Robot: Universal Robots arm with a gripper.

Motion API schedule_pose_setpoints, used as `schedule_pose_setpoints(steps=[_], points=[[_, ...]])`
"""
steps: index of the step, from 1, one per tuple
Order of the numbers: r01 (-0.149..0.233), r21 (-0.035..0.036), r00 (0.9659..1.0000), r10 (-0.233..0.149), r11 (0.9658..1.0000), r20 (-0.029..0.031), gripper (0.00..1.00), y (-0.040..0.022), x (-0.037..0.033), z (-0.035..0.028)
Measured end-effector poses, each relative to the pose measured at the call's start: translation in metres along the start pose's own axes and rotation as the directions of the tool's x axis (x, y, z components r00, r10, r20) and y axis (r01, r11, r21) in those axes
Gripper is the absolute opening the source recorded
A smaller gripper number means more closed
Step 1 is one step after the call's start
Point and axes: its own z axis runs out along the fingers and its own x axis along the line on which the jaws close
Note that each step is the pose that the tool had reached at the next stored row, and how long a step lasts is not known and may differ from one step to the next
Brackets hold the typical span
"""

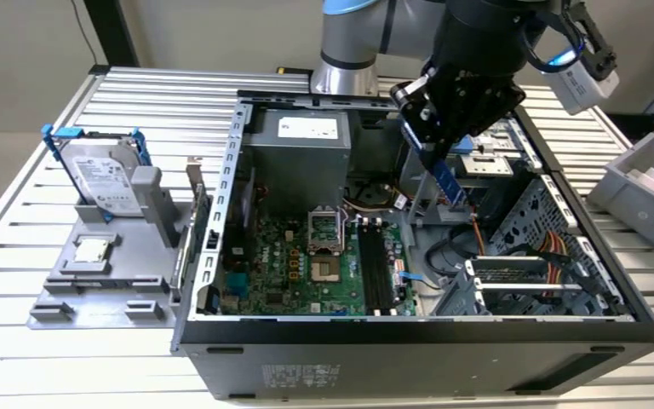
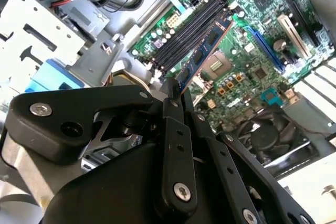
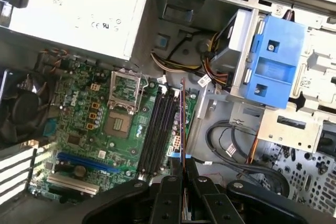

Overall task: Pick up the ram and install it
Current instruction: 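Insert the ram into the slot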

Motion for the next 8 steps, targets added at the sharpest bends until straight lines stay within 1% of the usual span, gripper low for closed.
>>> schedule_pose_setpoints(steps=[2, 5, 6, 8], points=[[-0.022, -0.0003, 0.9998, 0.022, 0.9998, 0.0007, 0.0, 0.0, 0.0, 0.0], [-0.057, -0.0007, 0.9984, 0.057, 0.9984, 0.0017, 0.0, 0.0, 0.0, 0.0001], [-0.078, -0.0011, 0.9969, 0.078, 0.9969, 0.0024, 0.0, 0.0, 0.0, 0.0001], [-0.102, -0.0014, 0.9948, 0.102, 0.9948, 0.003, 0.0, 0.0, 0.0, 0.0002]])
